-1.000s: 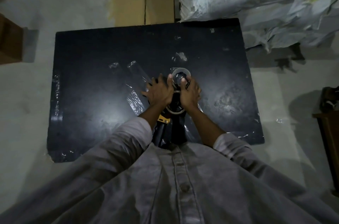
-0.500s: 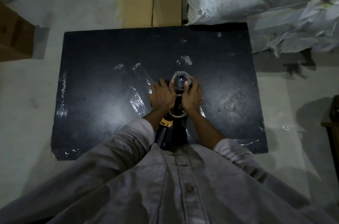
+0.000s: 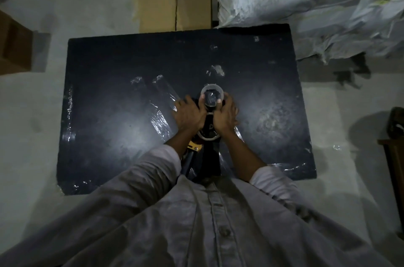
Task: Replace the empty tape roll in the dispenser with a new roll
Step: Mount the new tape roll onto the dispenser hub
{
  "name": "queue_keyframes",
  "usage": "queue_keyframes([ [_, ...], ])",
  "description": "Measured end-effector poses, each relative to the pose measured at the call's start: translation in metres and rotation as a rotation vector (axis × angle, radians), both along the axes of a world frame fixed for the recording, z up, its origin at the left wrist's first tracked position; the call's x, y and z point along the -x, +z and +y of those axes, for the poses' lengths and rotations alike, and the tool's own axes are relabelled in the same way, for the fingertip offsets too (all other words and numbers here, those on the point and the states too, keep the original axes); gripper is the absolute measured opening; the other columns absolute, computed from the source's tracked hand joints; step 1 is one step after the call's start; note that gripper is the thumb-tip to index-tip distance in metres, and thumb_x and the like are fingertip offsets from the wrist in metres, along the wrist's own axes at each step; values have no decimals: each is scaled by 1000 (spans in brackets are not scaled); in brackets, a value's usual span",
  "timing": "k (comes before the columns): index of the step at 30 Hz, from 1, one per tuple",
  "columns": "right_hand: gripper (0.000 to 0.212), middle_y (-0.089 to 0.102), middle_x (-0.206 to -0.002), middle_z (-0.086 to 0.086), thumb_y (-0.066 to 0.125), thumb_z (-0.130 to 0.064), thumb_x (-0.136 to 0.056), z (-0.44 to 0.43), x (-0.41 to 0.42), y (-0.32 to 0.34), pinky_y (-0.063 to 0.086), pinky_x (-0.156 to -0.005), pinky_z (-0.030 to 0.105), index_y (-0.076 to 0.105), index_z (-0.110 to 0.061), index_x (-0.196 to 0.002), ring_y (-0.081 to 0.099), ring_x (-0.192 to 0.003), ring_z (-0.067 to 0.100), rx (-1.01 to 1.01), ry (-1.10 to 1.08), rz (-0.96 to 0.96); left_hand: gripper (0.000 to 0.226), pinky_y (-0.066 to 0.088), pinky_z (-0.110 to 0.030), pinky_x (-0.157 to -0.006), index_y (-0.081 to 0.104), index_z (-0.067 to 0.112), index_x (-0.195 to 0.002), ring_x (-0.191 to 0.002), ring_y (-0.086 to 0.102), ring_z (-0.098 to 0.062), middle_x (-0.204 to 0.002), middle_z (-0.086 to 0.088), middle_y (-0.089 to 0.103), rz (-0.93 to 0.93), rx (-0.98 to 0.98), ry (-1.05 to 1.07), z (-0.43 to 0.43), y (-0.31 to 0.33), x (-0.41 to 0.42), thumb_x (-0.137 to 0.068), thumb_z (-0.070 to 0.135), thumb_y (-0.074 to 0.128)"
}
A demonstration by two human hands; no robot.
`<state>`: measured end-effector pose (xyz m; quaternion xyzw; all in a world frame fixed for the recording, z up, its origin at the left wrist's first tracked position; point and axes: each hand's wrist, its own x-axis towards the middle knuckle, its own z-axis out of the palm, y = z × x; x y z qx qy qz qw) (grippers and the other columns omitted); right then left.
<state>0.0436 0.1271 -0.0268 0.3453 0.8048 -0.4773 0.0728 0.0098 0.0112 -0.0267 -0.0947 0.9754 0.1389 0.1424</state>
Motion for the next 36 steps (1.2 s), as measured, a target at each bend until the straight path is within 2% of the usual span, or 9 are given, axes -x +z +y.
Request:
queue_keyframes([
  [4,50,39,-176,1,33,-48,-119,4,-2,-3,20,-128,73,40,-32,-166,24,-165,31,-24,-6,-9,85,38,-64,-111,60,12,-129,-140,48,-40,-143,-21,64,-7,-4,-10,1,-3,-1,-108,76,9],
  [8,42,52,-165,-5,32,-43,-118,3,-7,-7,26,-122,68,54,-41,-154,35,-157,24,-135,39,22,77,38,-61,-108,64,14,-126,-136,49,-37,-138,-17,66,36,33,-33,-1,0,-8,-111,70,13],
  [13,44,58,-158,-4,32,-43,-117,4,-4,-21,27,-113,59,55,-37,-154,40,-150,23,-316,63,27,70,30,-67,-115,61,15,-136,-153,38,-38,-151,-16,58,44,71,-57,2,8,-9,-113,64,17],
  [16,46,64,-149,0,33,-44,-114,1,-17,-38,28,-110,55,62,-30,-147,50,-142,27,-432,11,79,67,37,-65,-111,60,14,-137,-144,47,-39,-146,-16,61,66,100,-99,6,5,-16,-113,64,22],
  [18,38,67,-142,2,42,-42,-114,0,-10,-46,32,-109,59,66,-27,-140,56,-136,31,-559,-67,126,62,41,-62,-107,60,15,-134,-137,52,-39,-139,-15,64,142,173,-44,13,0,-9,-112,62,26],
  [19,35,67,-140,3,44,-42,-114,1,-12,-49,35,-109,60,66,-27,-138,57,-134,31,-530,-112,108,61,40,-62,-107,61,15,-132,-135,52,-39,-137,-15,65,90,145,3,12,4,-9,-112,62,27],
  [20,35,66,-140,2,45,-43,-114,-2,-17,-53,37,-109,60,66,-28,-137,57,-134,31,-579,-95,96,61,39,-63,-108,61,15,-132,-134,52,-38,-136,-15,65,115,146,-28,11,5,-14,-112,62,27],
  [26,42,47,-166,2,37,-48,-117,6,-6,-58,26,-117,62,59,-29,-149,36,-155,26,-457,35,30,67,35,-65,-111,55,15,-140,-139,47,-35,-145,-12,59,97,129,-69,7,8,-13,-112,65,21],
  [36,46,42,-173,3,34,-45,-115,4,-9,-55,18,-123,65,57,-24,-149,27,-166,27,-424,20,65,76,33,-66,-115,50,12,-150,-142,47,-35,-149,-14,57,141,146,-71,9,5,-13,-111,67,16],
])
